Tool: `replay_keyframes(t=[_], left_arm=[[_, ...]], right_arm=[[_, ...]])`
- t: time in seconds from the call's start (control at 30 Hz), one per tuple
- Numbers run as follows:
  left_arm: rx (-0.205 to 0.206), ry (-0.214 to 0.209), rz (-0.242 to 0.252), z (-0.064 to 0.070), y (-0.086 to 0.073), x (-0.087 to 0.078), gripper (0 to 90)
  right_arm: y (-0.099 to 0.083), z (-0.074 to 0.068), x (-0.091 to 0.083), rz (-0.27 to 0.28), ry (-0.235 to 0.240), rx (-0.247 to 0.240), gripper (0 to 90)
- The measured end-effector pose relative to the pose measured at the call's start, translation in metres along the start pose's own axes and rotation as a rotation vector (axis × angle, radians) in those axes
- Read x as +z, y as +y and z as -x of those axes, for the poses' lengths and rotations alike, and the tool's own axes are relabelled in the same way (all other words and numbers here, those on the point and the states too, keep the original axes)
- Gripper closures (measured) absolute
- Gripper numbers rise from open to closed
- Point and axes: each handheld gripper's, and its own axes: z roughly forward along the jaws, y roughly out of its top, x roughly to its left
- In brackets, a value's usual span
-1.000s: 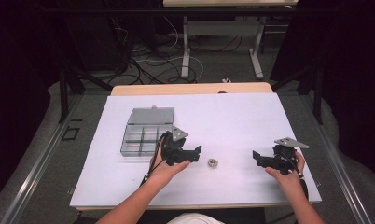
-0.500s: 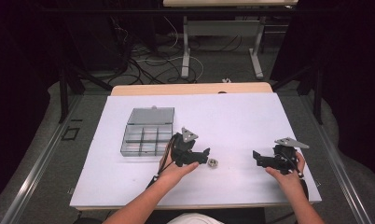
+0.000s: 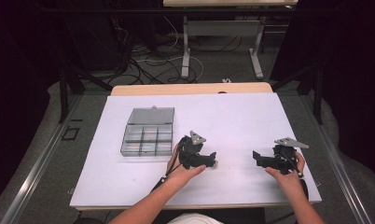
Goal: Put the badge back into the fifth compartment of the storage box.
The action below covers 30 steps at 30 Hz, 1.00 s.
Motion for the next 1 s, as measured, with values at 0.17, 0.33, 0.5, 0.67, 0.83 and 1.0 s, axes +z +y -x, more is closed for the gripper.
replay_keyframes(t=[0.17, 0.33, 0.5, 0.67, 0.83, 1.0], left_arm=[[-0.005, -0.008, -0.009, 0.004, -0.004, 0.007, 19.6], [0.004, -0.009, -0.040, 0.007, -0.008, 0.013, 21.1], [0.010, -0.007, -0.055, 0.010, -0.010, 0.018, 22.4], [0.019, -0.012, -0.077, 0.013, -0.014, 0.022, 23.6], [0.023, -0.013, -0.095, 0.015, -0.017, 0.026, 25.7], [0.019, -0.013, -0.102, 0.017, -0.018, 0.028, 26.4]], right_arm=[[-0.001, 0.001, 0.001, -0.004, -0.001, -0.005, 0.0], [-0.001, 0.000, 0.002, 0.003, -0.008, -0.012, 0.0], [-0.001, 0.000, 0.002, 0.000, -0.005, -0.011, 0.0], [-0.001, 0.001, 0.003, -0.007, 0.001, -0.010, 0.0], [-0.001, 0.000, 0.003, -0.011, 0.002, -0.004, 0.0], [-0.001, 0.001, 0.003, -0.010, 0.004, -0.012, 0.0]])
